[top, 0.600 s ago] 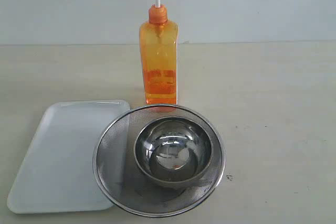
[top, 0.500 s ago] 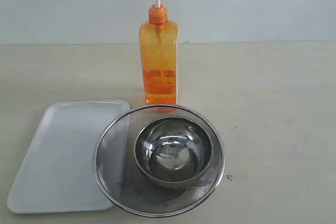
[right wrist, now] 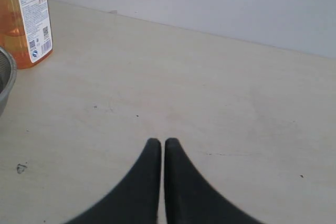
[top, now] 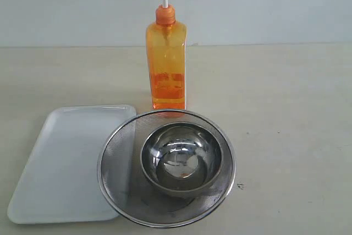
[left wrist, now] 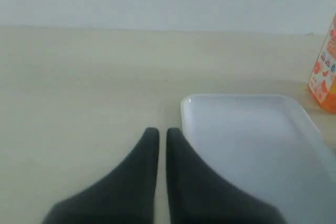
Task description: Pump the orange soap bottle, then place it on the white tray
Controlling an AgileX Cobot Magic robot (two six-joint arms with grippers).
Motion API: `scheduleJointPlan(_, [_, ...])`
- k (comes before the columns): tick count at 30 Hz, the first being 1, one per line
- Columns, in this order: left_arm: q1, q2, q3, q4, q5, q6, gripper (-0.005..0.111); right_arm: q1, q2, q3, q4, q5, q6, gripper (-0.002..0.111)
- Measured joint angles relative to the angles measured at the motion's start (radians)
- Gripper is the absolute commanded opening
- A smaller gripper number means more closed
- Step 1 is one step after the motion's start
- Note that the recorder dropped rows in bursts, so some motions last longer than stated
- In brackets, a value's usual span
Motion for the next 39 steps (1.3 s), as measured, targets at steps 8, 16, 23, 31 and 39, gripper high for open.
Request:
scheduleJointPlan(8, [0.0, -0.003, -0.33, -0.185, 0.029, 0.0, 0.005, 0.0, 0.0, 0.0, -0.002, 0.0, 0.0, 0.0])
scheduleJointPlan(16, [0.0, -0.003, -0.395, -0.284, -0.109, 0.0, 0.005, 0.0, 0.0, 0.0, -0.002, 0.0, 0.0, 0.0])
scheduleJointPlan(23, [0.0, -0.003, -0.395, -0.413, -0.281, 0.0, 0.005, 0.0, 0.0, 0.0, -0.002, 0.0, 0.0, 0.0])
scheduleJointPlan(31, [0.0, -0.003, -0.395, -0.463, -0.231, 0.0, 0.005, 0.0, 0.0, 0.0, 0.002, 0.0, 0.0, 0.0])
scheduleJointPlan(39, [0.0, 0.167, -0.514, -0.458, -0.389, 0.018, 0.005, 0.0, 0.0, 0.0, 0.002, 0.0, 0.0, 0.0])
